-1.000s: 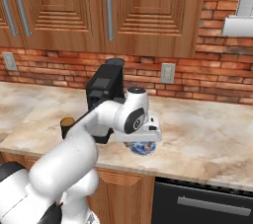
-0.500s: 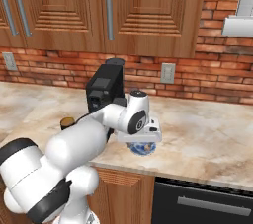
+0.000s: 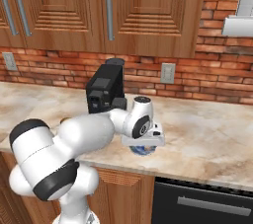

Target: Take a sugar cube from the saucer and place it inside the coffee. Then, grab milk from the fridge and place it next to the coffee on the counter to sweeten the coffee.

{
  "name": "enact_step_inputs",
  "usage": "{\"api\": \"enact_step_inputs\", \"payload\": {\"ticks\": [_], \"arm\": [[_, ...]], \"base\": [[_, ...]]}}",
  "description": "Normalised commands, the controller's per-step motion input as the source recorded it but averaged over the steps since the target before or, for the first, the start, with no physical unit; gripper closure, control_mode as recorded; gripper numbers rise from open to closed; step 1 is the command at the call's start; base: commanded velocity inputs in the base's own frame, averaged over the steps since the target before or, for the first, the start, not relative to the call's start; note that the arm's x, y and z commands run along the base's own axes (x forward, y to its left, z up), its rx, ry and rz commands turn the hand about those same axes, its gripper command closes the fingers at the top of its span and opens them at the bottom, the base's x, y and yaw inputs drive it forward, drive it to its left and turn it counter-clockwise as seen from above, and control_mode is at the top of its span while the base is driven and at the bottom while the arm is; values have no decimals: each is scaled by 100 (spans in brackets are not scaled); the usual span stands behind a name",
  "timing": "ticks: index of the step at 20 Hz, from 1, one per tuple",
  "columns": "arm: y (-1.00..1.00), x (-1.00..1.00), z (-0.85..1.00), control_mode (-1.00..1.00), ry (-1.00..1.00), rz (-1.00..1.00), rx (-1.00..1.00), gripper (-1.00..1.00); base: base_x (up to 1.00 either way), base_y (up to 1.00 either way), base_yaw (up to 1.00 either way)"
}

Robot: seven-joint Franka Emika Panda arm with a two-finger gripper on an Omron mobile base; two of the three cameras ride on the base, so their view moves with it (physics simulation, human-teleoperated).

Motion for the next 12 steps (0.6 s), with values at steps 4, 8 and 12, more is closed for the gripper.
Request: {"api": "enact_step_inputs", "payload": {"ticks": [4,8,12], "arm": [[-11,0,-18,-100,0,0,0,-100],[-1,13,-7,-100,-2,0,0,-100],[0,26,0,-100,0,0,0,-100]], "base": [[0,0,0],[0,0,0],[0,0,0]]}}
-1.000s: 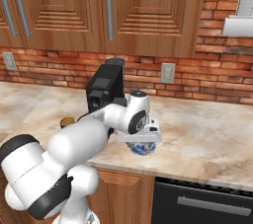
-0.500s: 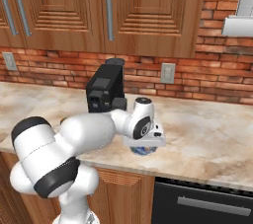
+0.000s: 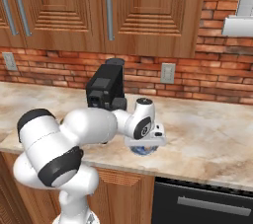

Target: Take a sugar cube from the saucer and place it inside the coffee. Then, grab milk from the fridge and place it next to the coffee on the counter to sweeten the coffee.

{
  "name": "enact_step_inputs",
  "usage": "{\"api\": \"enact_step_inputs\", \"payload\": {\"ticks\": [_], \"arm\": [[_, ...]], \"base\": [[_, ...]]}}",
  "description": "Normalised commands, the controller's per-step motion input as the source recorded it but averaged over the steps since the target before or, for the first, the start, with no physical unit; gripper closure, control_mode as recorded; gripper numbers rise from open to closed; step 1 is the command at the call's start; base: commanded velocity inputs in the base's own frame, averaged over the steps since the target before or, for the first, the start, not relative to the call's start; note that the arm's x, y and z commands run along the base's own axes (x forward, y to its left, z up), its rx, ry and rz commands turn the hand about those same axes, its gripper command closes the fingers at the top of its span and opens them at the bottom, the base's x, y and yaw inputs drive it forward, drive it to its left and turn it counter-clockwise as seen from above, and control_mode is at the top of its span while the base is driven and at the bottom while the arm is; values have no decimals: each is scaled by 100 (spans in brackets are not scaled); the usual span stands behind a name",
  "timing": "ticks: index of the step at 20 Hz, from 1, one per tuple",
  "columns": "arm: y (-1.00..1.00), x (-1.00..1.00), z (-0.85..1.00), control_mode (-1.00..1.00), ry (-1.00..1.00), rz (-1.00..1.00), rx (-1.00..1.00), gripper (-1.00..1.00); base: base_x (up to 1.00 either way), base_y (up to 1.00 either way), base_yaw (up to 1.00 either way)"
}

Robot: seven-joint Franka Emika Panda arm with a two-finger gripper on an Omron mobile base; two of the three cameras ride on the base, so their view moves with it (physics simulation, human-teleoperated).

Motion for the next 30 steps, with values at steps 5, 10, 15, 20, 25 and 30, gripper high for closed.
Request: {"api": "enact_step_inputs", "payload": {"ticks": [5,10,15,20,25,30], "arm": [[0,27,0,-100,0,0,0,-100],[0,6,-12,-100,0,0,0,-100],[0,1,-20,-100,0,0,0,100],[-2,7,-18,-100,-3,0,0,100],[-3,16,-7,-100,-3,0,-2,100],[0,10,2,-100,-2,0,-1,100]], "base": [[0,0,0],[0,0,0],[0,0,0],[0,0,0],[0,0,0],[0,0,0]]}}
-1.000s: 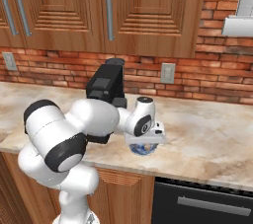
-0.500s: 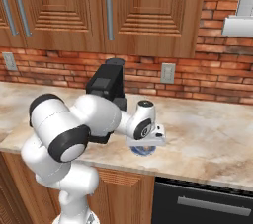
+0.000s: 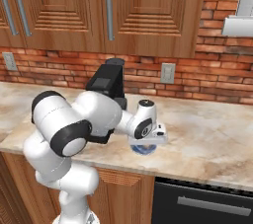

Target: Take a sugar cube from the saucer and place it inside the coffee. Then, grab milk from the fridge and place it next to the coffee on the counter to sweeten the coffee.

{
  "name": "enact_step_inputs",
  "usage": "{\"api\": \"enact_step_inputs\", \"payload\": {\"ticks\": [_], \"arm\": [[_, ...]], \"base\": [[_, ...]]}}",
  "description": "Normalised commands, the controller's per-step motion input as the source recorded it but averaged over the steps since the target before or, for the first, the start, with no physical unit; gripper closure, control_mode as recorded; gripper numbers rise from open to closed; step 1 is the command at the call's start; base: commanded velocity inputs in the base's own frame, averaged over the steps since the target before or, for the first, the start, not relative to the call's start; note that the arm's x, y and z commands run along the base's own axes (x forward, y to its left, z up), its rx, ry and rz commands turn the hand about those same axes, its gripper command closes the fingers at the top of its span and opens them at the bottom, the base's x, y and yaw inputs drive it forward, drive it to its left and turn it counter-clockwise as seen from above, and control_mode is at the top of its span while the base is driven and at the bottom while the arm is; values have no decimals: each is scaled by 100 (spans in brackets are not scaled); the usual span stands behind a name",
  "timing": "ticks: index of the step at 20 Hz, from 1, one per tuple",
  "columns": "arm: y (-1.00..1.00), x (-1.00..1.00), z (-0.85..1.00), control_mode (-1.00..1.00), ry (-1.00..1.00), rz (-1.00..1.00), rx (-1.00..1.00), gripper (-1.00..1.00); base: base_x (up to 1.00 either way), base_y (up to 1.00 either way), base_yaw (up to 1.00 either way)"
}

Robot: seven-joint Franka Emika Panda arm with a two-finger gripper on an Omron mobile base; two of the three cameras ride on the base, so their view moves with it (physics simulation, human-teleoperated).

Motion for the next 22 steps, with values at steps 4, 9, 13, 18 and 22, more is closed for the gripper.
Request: {"api": "enact_step_inputs", "payload": {"ticks": [4,9,13,18,22], "arm": [[10,-33,57,-100,-17,0,0,100],[29,-48,69,-100,-17,0,0,100],[68,-34,70,-100,-12,0,0,100],[100,-20,63,-100,-1,0,-1,100],[100,-24,64,-100,0,0,-4,100]], "base": [[0,0,0],[0,0,0],[0,0,0],[0,0,0],[0,0,0]]}}
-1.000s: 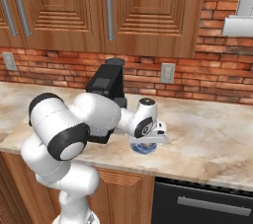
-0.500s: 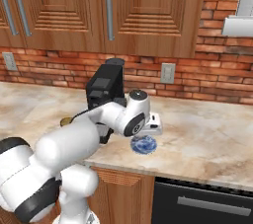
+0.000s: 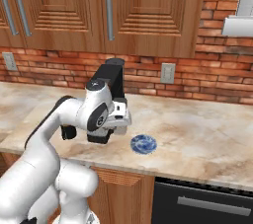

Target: Take a sugar cube from the saucer and place it inside the coffee. Then, grab milk from the fridge and place it next to the coffee on the counter to sweeten the coffee.

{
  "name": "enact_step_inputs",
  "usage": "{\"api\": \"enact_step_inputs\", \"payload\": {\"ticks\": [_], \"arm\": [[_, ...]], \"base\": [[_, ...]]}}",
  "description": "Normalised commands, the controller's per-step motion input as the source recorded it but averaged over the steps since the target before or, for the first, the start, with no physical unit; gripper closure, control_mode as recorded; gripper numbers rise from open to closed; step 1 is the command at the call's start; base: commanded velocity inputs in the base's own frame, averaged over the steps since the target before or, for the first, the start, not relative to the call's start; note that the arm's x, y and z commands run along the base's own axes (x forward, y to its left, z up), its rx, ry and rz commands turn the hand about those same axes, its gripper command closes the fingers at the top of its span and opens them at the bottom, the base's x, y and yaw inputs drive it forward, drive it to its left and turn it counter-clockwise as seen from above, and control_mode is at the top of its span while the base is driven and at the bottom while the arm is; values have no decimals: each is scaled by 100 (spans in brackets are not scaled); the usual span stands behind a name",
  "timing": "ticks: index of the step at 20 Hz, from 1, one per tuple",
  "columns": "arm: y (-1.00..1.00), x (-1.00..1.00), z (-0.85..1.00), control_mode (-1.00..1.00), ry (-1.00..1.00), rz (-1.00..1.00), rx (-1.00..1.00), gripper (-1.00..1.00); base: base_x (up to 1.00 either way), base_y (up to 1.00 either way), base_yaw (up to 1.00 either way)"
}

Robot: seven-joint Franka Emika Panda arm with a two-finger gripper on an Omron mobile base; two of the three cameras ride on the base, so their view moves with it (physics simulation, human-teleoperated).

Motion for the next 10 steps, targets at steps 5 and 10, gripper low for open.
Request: {"api": "enact_step_inputs", "payload": {"ticks": [5,10], "arm": [[100,-38,62,-100,0,1,-6,100],[100,-42,56,-100,0,2,-6,100]], "base": [[0,0,0],[0,0,0]]}}
